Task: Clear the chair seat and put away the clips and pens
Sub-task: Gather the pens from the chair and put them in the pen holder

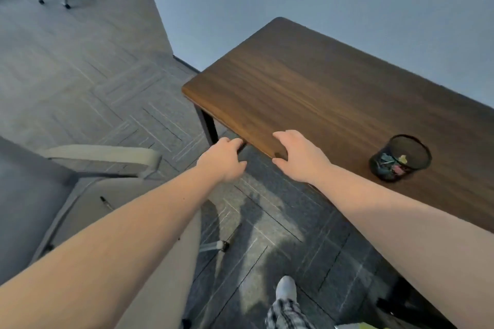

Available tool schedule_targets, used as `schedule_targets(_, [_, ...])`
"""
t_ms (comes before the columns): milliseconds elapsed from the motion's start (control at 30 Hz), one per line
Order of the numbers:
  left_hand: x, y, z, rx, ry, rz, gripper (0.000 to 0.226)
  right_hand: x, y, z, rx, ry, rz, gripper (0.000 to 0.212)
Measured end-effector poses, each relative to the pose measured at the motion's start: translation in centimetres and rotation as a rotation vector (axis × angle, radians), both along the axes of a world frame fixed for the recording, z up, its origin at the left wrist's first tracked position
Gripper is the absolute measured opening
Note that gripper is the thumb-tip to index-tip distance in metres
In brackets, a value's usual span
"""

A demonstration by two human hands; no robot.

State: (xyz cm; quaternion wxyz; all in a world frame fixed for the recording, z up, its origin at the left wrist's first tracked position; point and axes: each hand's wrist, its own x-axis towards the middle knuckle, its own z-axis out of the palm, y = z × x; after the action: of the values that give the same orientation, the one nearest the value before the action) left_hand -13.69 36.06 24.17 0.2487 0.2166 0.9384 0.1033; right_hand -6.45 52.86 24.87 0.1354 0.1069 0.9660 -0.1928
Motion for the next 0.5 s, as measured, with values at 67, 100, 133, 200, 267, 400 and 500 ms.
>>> schedule_targets(67, [0.2,-6.3,-1.4,-0.033,-0.023,0.064,0.062,-1.1,-4.6,-1.4,-0.004,-0.028,0.091,0.064])
schedule_targets(100, [0.4,-9.4,-2.1,-0.047,-0.033,0.096,0.063,-1.5,-6.9,-2.1,-0.002,-0.031,0.128,0.065])
schedule_targets(133, [0.8,-12.4,-2.9,-0.063,-0.046,0.131,0.065,-1.8,-9.2,-3.0,0.002,-0.029,0.166,0.066])
schedule_targets(200, [1.9,-18.0,-4.6,-0.087,-0.086,0.200,0.067,-2.0,-13.6,-4.7,0.011,-0.042,0.245,0.068])
schedule_targets(267, [3.5,-23.1,-6.4,-0.105,-0.123,0.268,0.068,-1.8,-17.6,-6.8,0.025,-0.078,0.337,0.069])
schedule_targets(400, [7.5,-31.5,-10.6,-0.154,-0.185,0.412,0.066,-1.3,-24.3,-11.0,0.073,-0.169,0.504,0.070])
schedule_targets(500, [10.3,-36.1,-13.9,-0.168,-0.242,0.521,0.056,-0.7,-28.4,-14.0,0.095,-0.242,0.553,0.069])
